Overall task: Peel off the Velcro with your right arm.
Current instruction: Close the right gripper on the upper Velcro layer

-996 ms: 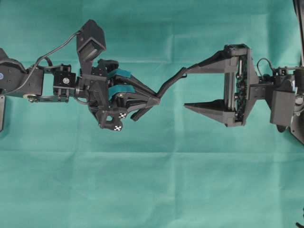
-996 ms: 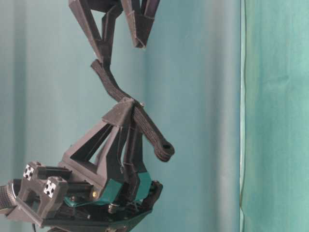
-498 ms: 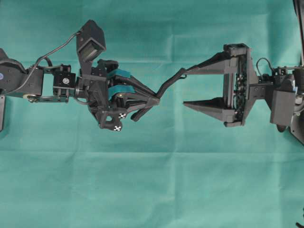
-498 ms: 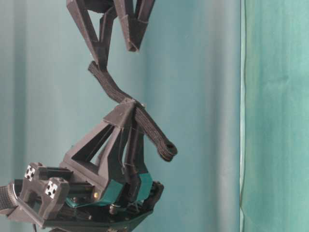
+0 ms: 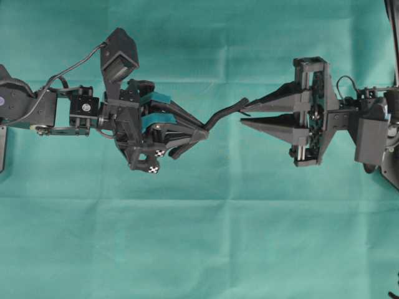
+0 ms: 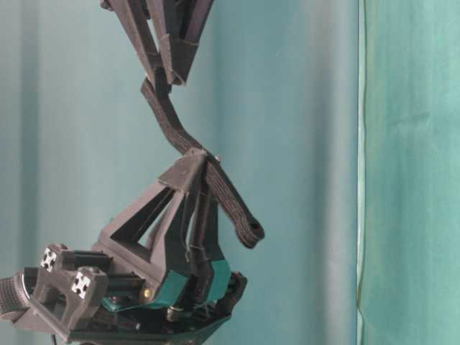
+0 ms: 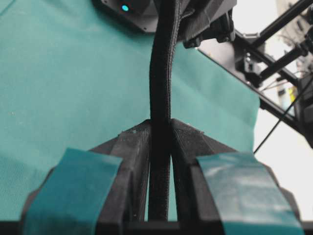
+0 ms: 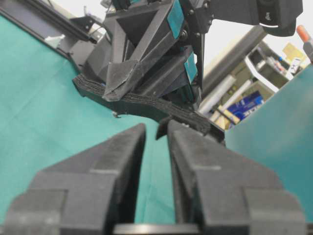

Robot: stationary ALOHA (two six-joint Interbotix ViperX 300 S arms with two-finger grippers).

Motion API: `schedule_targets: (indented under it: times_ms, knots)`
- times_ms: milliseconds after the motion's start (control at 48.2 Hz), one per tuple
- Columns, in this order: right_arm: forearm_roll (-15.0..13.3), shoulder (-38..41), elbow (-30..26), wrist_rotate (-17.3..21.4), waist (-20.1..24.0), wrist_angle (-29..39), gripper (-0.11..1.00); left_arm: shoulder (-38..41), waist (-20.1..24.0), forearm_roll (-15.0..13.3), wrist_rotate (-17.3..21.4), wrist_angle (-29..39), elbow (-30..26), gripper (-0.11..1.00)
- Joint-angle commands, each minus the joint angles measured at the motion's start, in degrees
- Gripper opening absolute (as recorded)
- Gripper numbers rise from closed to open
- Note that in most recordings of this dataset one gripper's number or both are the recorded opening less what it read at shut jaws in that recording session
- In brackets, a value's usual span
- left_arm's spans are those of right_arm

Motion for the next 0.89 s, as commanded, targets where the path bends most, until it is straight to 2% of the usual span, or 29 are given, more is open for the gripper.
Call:
schedule_targets:
  times_ms: [0, 871]
  knots:
    - [0.2, -0.3, -1.4, 0.1, 0.3, -0.6, -0.05, -1.0, 0.2, 0.0, 0.0, -0.7, -0.6, 0.1]
    - [0.3, -0.2, -1.0, 0.2, 0.2, -0.3, -0.09, -1.0, 0.2, 0.0, 0.1, -0.7, -0.4, 0.1]
